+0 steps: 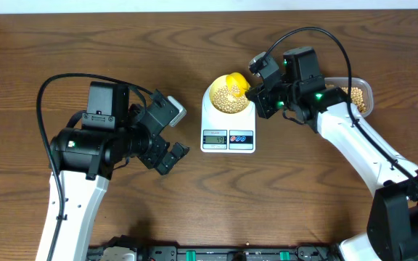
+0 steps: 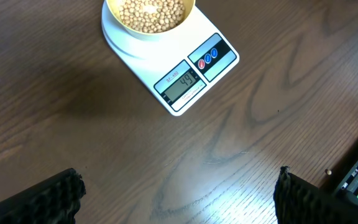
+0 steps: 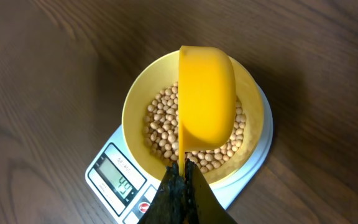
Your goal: Scoop item into bowl and weigh 50g on scale
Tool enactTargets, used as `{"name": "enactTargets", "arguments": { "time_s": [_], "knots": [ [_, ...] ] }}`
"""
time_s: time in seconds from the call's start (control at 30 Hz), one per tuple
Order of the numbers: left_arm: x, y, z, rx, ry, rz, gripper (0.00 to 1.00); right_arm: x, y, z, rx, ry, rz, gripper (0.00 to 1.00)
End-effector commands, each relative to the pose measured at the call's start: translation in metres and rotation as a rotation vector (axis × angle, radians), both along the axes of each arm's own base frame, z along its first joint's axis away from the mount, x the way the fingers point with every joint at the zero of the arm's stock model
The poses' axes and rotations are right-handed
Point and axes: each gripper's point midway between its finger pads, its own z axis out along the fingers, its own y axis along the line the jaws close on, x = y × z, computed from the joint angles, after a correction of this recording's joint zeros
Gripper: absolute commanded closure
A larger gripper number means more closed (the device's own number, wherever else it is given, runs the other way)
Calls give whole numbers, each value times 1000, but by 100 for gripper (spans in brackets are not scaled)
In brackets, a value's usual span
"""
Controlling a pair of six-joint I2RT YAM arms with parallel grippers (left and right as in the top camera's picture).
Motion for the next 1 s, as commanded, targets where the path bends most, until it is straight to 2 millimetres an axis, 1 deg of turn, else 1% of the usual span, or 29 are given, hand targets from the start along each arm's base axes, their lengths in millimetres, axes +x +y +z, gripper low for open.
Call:
{"name": "enactTargets", "arguments": {
  "time_s": [0.0,0.13,0.27,0.73,0.8,0.9,0.93,0.97],
  "knots": [
    [0,2,-1,8,0,1,0,4,-2,19,28,-43,11,99],
    [0,2,-1,8,0,1,0,3,-2,22,60,-32,27,99],
    [0,2,-1,8,0,1,0,5,-5,22,62,-28,15,99],
    [0,2,-1,8,0,1,0,5,-6,22,61,-29,11,99],
    [0,2,-1,8,0,1,0,6,-7,21,53,-32,5,99],
    [0,2,-1,8,0,1,0,13,-16,17,5,-47,-41,99],
    [0,2,-1,8,0,1,0,13,-16,17,6,-47,-40,99],
    [0,2,-1,8,0,1,0,9,-10,20,43,-27,-23,99]
  ]
}}
